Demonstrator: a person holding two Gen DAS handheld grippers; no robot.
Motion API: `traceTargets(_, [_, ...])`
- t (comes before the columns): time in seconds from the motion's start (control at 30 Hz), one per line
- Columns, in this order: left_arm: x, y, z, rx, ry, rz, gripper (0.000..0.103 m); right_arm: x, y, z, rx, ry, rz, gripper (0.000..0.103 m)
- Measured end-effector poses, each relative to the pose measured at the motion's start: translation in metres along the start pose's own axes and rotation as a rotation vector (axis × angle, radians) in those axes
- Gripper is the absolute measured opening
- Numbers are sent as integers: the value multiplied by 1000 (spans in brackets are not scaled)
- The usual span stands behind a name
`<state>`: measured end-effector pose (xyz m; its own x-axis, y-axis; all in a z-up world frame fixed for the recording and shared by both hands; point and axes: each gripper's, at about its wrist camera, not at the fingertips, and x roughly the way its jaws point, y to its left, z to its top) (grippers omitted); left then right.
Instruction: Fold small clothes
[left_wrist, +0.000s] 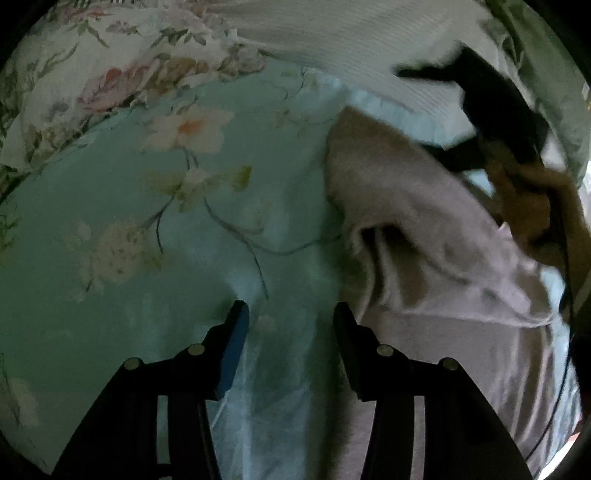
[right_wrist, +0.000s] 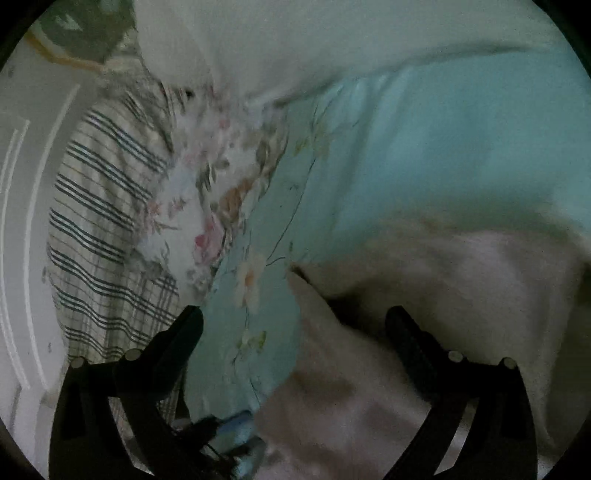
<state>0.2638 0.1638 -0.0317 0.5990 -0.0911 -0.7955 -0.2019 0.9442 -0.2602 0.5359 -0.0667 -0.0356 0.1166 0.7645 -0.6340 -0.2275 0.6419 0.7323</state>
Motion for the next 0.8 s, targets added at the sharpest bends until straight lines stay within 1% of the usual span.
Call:
traceTargets(0.03, [-5,-3,3,0,-13,-20,48,-16,0,-10,1,-32,-4,99])
traceTargets(0.1, [-11,-13,14,22,-34,-36,49,-44,-4,-31,15,-83,-9,99])
traceTargets(0.13, [-12,-19,19,40,-47,-33,53,-61,-10,-44,27,-112,-12,99])
traceTargets(0.17, [-12,-29,24,75,-62,-21,61,-74,-13,-56,38,-138,-14,99])
traceTargets(0.2, [-6,-38,28,119,-64,-4,64,-89,-16,-70,47,-164,-13,99])
traceTargets(0.23, [2,-46,30,160,-47,28,65,-104,-17,-86,52,-195,-15,99])
traceTargets(0.27, [15,-54,30,192,-20,92,62,-115,-16,-100,52,-219,-27,99])
traceTargets(0.3, [24,-54,29,203,-5,132,58,-129,-18,-115,48,-241,-50,99])
traceTargets(0.33, [33,-51,28,204,2,168,43,-145,-20,-132,40,-270,-87,99])
traceTargets(0.37, [41,-41,29,185,11,209,39,-158,-22,-146,33,-298,-126,99])
traceTargets(0.4, [43,-29,28,154,17,200,41,-174,-23,-162,26,-330,-183,99])
traceTargets(0.43, [42,-14,30,88,20,127,41,-191,-25,-179,24,-368,-251,98])
traceTargets(0.47, [37,-3,32,36,22,77,41,-206,-29,-193,28,-402,-306,98])
traceTargets(0.5, [29,2,32,14,19,64,41,-223,-33,-207,35,-438,-360,98])
traceTargets(0.53, [20,1,31,19,-4,115,35,-240,-39,-221,50,-476,-417,96])
traceTargets(0.57, [10,0,30,22,-38,152,35,-252,-44,-231,65,-502,-462,94])
traceTargets(0.6, [1,0,29,15,-62,130,35,-263,-49,-239,80,-524,-502,91])
traceTargets(0.67, [-14,-2,33,-19,-95,8,35,-277,-65,-244,119,-529,-555,83])
traceTargets(0.7, [-17,-4,35,-23,-105,-21,35,-277,-71,-243,140,-518,-575,74])
traceTargets(0.73, [-18,-10,39,-15,-114,-51,35,-274,-76,-240,154,-508,-593,70])
traceTargets(0.77, [-17,-18,44,3,-120,-79,35,-270,-81,-237,159,-501,-604,69])
traceTargets(0.8, [-15,-30,47,26,-128,-91,35,-266,-84,-233,159,-492,-620,69])
